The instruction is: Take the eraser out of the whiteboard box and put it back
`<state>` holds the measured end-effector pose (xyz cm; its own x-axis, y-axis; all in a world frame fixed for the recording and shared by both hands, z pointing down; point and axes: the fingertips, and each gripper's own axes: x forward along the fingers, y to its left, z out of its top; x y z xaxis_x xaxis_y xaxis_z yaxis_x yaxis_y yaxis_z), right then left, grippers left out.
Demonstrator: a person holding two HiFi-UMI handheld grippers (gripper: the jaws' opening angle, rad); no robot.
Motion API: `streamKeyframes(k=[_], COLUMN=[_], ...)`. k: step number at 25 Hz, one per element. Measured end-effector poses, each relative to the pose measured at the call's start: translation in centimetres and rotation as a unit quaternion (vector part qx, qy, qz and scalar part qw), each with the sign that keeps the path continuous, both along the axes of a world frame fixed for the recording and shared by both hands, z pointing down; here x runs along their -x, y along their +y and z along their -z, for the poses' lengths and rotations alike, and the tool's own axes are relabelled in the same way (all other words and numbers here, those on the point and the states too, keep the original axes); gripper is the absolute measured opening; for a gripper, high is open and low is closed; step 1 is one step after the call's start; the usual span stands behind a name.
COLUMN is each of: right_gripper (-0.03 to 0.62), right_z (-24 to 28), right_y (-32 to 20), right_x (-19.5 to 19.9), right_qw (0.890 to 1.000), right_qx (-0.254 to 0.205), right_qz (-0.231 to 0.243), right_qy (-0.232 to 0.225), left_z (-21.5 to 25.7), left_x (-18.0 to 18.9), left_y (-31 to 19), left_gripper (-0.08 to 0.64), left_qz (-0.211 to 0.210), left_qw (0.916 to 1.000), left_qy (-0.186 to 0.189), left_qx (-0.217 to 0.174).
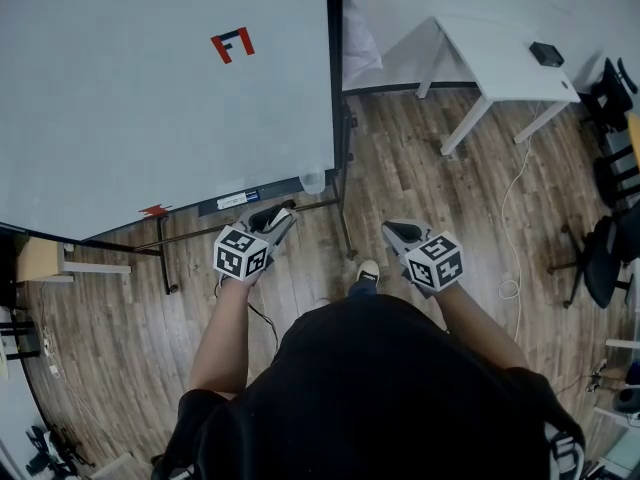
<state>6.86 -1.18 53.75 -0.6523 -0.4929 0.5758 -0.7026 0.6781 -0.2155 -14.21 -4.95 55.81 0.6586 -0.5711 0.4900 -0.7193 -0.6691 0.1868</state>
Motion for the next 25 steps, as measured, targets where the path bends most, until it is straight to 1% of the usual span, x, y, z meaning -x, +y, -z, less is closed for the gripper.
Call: streamKeyframes(k=[6, 25], right_gripper=[-0.006, -0.006], right_z=[-0.2, -0.8], right_y=[-0.8, -4.8], right_x=[-0.1, -0.3], right_qw=[1.000, 1.000], right_qx=[0.001, 0.008], right_qz=[0.004, 0.017], right_qy=[0.000, -0.002], left_z=[0.1, 1.1], left_x=[-0.5, -1.6], left_y=[-0.9, -5.9], left_gripper=[0.149, 0.149], left_qz=[0.003, 0.011], left_qw=[1.0000, 0.9998], left_qy=[0.003, 0.009], left_qx=[-0.002, -0.013])
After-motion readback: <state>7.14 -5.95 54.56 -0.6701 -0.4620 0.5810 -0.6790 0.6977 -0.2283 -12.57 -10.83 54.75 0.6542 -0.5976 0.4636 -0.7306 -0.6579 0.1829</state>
